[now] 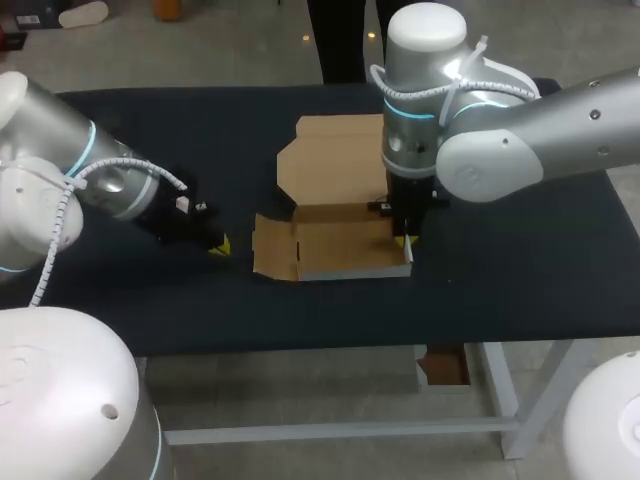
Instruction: Assemble the packaging by folding the flat box into shape, placing the metal phone stand inside, and closing the box properly
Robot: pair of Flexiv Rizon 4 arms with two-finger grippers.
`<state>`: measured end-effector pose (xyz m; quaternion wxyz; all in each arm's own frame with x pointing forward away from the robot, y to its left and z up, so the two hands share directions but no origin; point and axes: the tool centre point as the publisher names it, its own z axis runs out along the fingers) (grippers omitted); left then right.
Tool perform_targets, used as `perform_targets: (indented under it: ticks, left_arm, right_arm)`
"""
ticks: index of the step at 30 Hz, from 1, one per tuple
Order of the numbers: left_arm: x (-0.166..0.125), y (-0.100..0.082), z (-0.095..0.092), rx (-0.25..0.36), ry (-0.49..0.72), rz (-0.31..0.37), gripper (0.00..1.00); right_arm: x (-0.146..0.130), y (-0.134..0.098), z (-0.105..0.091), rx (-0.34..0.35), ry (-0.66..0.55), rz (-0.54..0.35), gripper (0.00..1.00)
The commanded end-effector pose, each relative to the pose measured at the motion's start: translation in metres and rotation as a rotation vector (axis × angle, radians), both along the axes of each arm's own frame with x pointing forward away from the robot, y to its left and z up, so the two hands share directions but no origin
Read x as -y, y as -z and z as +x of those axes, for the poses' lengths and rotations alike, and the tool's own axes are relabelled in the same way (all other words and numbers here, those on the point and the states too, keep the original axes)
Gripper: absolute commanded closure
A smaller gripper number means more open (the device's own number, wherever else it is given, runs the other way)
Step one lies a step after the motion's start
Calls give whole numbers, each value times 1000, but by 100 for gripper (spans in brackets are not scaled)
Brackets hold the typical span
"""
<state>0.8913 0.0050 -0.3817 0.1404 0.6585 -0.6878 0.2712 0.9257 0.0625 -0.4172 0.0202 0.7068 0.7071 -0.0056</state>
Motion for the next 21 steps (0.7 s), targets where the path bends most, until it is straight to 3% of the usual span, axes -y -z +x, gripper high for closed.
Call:
perform_targets:
  ticks: [1, 11, 21]
  left_arm:
    - [0, 14, 5, 4, 14, -43, 100]
    - [7, 22, 10, 18, 38, -130, 100]
    - [23, 25, 17, 23, 77, -170, 100]
  right_arm:
    - [-1, -1, 1, -3, 0, -3, 100]
    - [-1, -1, 1, -3, 0, -3, 100]
    - [-1, -1, 1, -3, 0, -3, 100]
